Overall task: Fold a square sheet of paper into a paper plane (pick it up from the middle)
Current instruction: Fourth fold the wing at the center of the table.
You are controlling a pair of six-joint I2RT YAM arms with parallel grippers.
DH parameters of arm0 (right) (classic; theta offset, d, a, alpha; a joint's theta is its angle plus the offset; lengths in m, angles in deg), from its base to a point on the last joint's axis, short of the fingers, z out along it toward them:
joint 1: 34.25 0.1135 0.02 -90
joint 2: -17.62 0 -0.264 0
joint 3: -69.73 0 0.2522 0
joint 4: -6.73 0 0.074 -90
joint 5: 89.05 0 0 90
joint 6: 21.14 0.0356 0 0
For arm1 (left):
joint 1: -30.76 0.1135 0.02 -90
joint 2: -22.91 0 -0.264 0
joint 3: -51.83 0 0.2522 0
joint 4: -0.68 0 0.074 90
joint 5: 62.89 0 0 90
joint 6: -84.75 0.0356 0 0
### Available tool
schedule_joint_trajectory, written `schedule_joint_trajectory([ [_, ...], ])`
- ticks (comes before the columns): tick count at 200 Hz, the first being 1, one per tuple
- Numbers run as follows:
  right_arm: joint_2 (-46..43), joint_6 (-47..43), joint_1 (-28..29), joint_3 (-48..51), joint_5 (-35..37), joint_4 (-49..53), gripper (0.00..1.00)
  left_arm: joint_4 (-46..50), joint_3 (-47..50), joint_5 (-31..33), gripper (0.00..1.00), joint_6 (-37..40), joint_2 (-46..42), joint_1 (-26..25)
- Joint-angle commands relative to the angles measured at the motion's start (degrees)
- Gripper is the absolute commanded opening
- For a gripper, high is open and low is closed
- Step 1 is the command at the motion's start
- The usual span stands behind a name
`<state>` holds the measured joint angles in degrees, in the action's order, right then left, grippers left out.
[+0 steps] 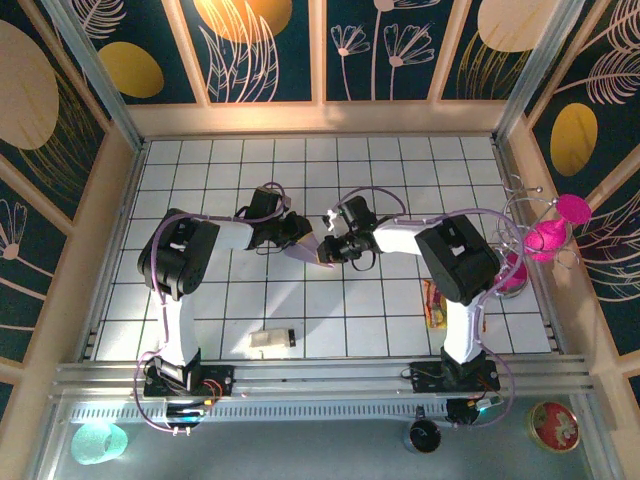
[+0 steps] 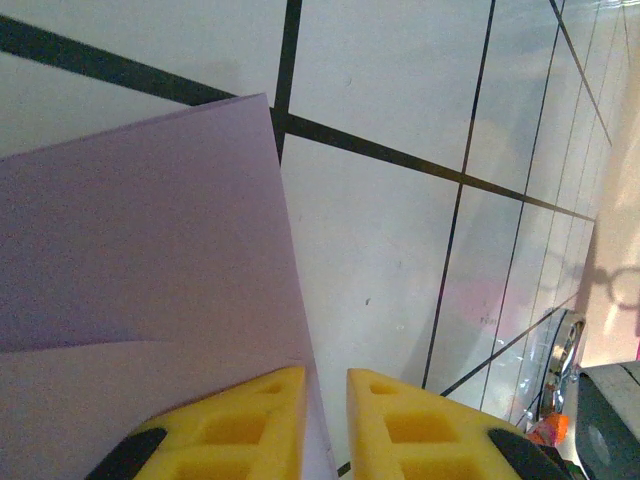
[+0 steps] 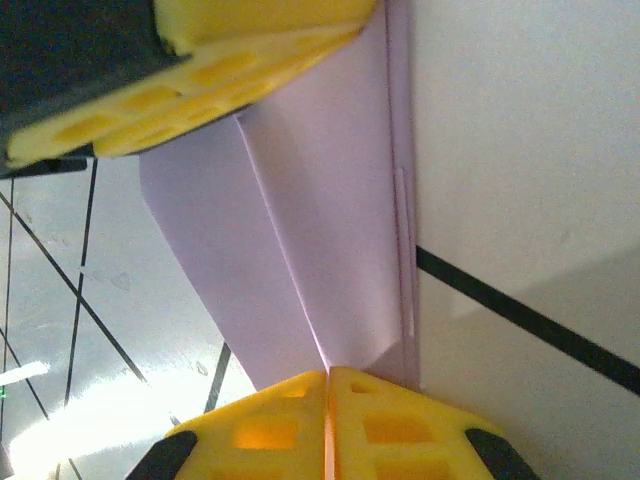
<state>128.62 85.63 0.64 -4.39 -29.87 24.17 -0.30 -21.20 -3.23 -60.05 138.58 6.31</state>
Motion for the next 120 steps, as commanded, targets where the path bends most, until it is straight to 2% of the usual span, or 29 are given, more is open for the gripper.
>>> schedule_joint_trajectory([
  [1,-1.5,-1.1,-0.5,3.2,2.4,8.5,0.1,7.8,1.3,4.9,0.19,2.1,2.7,0.1],
  [49,-3.6,0.2,-1.1,7.4,4.8,9.0,0.09,7.7,1.1,4.4,0.19,2.3,2.6,0.1],
  [120,-11.7,3.5,-2.4,11.8,5.6,5.4,0.12,6.7,1.3,3.2,0.19,2.4,2.4,0.1],
])
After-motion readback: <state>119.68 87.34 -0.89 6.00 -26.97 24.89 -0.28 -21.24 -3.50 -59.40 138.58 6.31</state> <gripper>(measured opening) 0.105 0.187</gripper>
